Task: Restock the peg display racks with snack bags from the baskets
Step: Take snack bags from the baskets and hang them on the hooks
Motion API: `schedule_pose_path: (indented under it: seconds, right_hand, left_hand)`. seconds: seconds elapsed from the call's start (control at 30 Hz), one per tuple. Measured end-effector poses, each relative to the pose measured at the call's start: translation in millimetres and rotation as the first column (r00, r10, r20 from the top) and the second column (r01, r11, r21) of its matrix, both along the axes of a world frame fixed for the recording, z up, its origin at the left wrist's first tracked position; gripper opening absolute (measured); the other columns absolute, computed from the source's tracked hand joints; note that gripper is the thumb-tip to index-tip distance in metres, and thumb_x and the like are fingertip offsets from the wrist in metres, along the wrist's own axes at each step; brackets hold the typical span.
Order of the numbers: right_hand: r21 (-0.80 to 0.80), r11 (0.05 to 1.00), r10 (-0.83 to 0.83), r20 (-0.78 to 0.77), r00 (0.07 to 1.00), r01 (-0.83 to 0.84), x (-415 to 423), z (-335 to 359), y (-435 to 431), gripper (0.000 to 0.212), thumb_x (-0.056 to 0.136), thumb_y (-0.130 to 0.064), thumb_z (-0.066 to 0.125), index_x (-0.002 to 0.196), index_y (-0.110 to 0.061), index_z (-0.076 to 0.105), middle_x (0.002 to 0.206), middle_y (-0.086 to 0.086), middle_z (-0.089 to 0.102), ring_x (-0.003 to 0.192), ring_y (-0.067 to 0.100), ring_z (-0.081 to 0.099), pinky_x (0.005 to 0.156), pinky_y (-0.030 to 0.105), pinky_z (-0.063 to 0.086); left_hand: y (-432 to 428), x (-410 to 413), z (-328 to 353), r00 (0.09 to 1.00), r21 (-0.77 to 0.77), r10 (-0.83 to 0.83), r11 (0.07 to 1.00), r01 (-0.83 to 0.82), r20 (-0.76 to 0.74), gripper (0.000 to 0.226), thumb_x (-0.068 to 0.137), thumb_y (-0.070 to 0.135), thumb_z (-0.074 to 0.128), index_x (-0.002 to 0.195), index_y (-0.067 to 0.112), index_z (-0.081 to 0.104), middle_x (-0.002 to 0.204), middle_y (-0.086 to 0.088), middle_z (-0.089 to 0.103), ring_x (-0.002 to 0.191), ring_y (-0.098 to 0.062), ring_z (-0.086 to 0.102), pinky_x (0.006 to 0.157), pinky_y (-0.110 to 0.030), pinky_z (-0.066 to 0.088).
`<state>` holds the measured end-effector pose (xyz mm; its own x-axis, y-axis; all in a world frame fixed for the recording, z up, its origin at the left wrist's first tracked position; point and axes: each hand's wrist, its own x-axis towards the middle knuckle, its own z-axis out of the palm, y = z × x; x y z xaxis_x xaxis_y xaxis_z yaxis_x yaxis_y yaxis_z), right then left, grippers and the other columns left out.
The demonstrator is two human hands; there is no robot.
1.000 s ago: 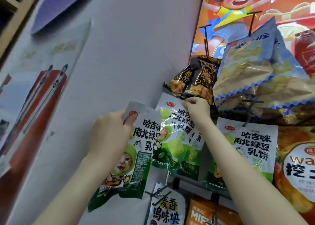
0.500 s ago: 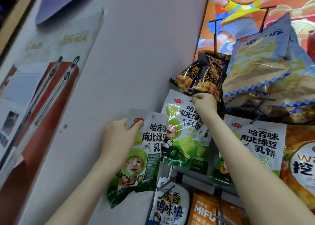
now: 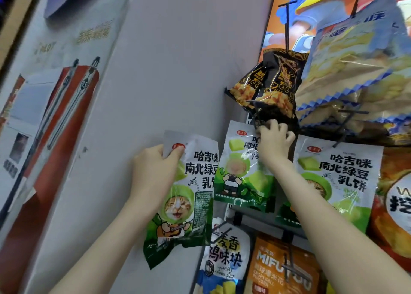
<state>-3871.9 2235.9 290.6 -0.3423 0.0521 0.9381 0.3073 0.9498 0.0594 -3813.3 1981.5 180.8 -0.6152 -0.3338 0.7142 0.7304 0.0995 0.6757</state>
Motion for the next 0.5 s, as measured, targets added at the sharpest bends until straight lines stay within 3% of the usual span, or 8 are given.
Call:
schedule_pose_path:
  seconds: [0.07, 0.13, 0.23, 0.3, 0.37, 0.43, 0.5]
  right_hand:
    - [-0.081, 0.997, 0.006, 0.111, 0.994, 0.003, 0, -8, 10, 0.041, 0.091, -0.006, 0.045, 0.128, -0.022, 0.056, 0.144, 0.010, 0.032, 0.127, 0.035, 0.026, 0.105, 0.044, 0.020]
    - [-0.158, 0.985, 0.091, 0.118, 0.989, -0.072, 4, -14, 13, 0.038, 0.095, -0.013, 0.046, 0.130, -0.022, 0.055, 0.148, 0.010, 0.029, 0.131, 0.033, 0.023, 0.108, 0.045, 0.018]
    - [-0.207, 0.892, 0.405, -0.026, 0.914, -0.401, 22, -23, -6, 0.034, 0.095, -0.015, 0.049, 0.128, -0.014, 0.057, 0.138, 0.009, 0.044, 0.126, 0.028, 0.035, 0.101, 0.037, 0.029]
    - [-0.299, 0.695, 0.670, -0.064, 0.740, -0.654, 46, -34, -30, 0.031, 0.096, -0.020, 0.051, 0.126, -0.015, 0.057, 0.121, 0.006, 0.057, 0.110, 0.021, 0.053, 0.085, 0.025, 0.042]
    - [-0.467, 0.436, 0.870, 0.002, 0.492, -0.769, 73, -47, -56, 0.037, 0.095, -0.036, 0.054, 0.129, -0.024, 0.053, 0.112, -0.001, 0.061, 0.098, 0.015, 0.061, 0.075, 0.023, 0.050]
    - [-0.624, 0.277, 0.954, 0.088, 0.287, -0.731, 86, -58, -73, 0.049, 0.088, -0.056, 0.053, 0.131, -0.033, 0.049, 0.117, -0.011, 0.060, 0.106, 0.005, 0.060, 0.087, 0.028, 0.052]
    - [-0.723, 0.095, 0.994, 0.028, 0.109, -0.684, 84, -63, -77, 0.053, 0.083, -0.064, 0.054, 0.125, -0.030, 0.054, 0.120, -0.009, 0.062, 0.114, 0.011, 0.059, 0.099, 0.041, 0.046]
  left_hand:
    - [1, 0, 2, 1.000, 0.019, 0.023, 1.000, -0.023, -0.001, 0.045, 0.090, 0.032, 0.062, 0.061, 0.012, 0.034, 0.052, 0.000, 0.029, 0.050, -0.013, 0.026, 0.048, -0.027, 0.020]
    - [2, -1, 4, 1.000, 0.031, 0.006, 1.000, -0.006, 0.001, 0.042, 0.091, 0.033, 0.060, 0.064, 0.011, 0.037, 0.058, -0.005, 0.034, 0.055, -0.017, 0.030, 0.054, -0.030, 0.023]
    - [8, 3, 9, 1.000, 0.054, -0.012, 0.998, 0.013, -0.006, 0.044, 0.094, 0.028, 0.056, 0.057, 0.016, 0.034, 0.049, 0.005, 0.037, 0.052, -0.016, 0.034, 0.053, -0.031, 0.026]
    - [13, 3, 13, 0.999, 0.096, -0.050, 0.994, 0.051, -0.014, 0.040, 0.094, 0.026, 0.055, 0.059, 0.008, 0.046, 0.056, -0.003, 0.050, 0.057, -0.021, 0.043, 0.055, -0.035, 0.037]
    - [20, 1, 18, 0.989, 0.128, -0.147, 0.981, 0.145, 0.002, 0.035, 0.093, 0.030, 0.055, 0.078, 0.000, 0.063, 0.072, -0.013, 0.066, 0.065, -0.026, 0.058, 0.066, -0.039, 0.050]
    - [32, 4, 23, 0.952, 0.104, -0.306, 0.947, 0.305, 0.000, 0.039, 0.090, 0.046, 0.055, 0.088, 0.011, 0.072, 0.086, -0.010, 0.073, 0.082, -0.029, 0.069, 0.083, -0.046, 0.054]
    - [45, 9, 25, 0.852, -0.041, -0.523, 0.851, 0.524, 0.023, 0.063, 0.087, 0.070, 0.042, 0.104, 0.018, 0.072, 0.105, -0.003, 0.073, 0.102, -0.018, 0.067, 0.099, -0.042, 0.048]
